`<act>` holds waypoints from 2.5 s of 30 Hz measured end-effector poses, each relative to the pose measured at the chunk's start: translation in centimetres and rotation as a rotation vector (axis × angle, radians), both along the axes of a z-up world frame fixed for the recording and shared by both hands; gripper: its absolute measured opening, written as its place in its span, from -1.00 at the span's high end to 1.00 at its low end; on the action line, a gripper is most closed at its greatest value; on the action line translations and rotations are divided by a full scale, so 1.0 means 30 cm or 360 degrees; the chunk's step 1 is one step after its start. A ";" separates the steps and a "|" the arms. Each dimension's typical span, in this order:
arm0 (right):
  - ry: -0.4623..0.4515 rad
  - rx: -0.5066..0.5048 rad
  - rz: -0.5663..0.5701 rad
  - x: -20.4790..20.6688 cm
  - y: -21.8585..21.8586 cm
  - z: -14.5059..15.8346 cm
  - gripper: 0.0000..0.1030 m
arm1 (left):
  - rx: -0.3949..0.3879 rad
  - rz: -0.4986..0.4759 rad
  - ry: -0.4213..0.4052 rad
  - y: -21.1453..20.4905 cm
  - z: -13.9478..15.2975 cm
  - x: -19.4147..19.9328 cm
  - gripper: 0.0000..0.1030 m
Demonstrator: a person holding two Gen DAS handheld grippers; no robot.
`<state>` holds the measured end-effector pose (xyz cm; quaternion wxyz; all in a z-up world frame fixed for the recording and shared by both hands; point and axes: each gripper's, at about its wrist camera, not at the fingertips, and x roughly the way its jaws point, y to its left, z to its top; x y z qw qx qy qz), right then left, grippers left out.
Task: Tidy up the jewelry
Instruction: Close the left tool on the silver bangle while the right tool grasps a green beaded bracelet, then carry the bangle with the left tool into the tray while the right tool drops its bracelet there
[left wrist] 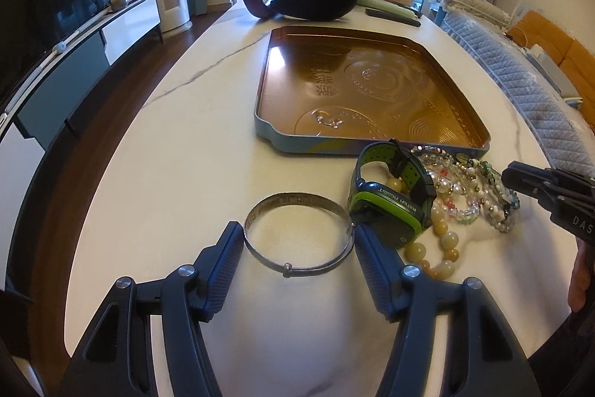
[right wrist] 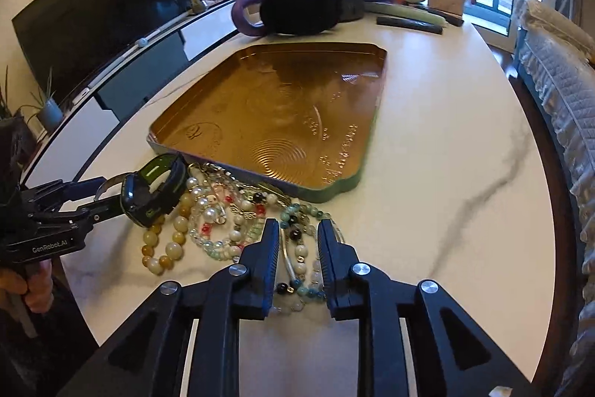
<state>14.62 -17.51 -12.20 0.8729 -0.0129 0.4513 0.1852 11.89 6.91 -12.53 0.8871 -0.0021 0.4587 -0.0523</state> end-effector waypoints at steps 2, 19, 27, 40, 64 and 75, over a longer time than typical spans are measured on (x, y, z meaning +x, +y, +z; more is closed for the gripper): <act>0.0019 -0.0006 0.0024 0.011 0.015 -0.012 0.59 | -0.0002 -0.0003 -0.0003 0.000 -0.001 -0.002 -0.21; -0.0075 -0.0147 0.0083 -0.002 0.062 -0.012 0.93 | 0.0021 -0.0013 0.0059 -0.015 -0.045 0.012 -0.20; -0.0145 -0.0040 0.0060 -0.021 0.018 0.055 0.95 | -0.0058 -0.0016 0.0017 0.002 -0.008 -0.008 -0.19; -0.0265 0.0085 0.0014 -0.064 -0.051 0.169 0.95 | -0.0105 -0.0068 -0.0198 -0.033 0.118 -0.059 -0.18; -0.0598 0.0139 0.0105 -0.155 0.043 0.517 0.95 | -0.0167 -0.0045 -0.0568 -0.063 0.525 -0.063 -0.18; -0.0630 0.0266 0.0208 -0.022 0.085 0.555 0.95 | -0.0166 -0.0069 -0.0654 -0.121 0.471 0.103 -0.18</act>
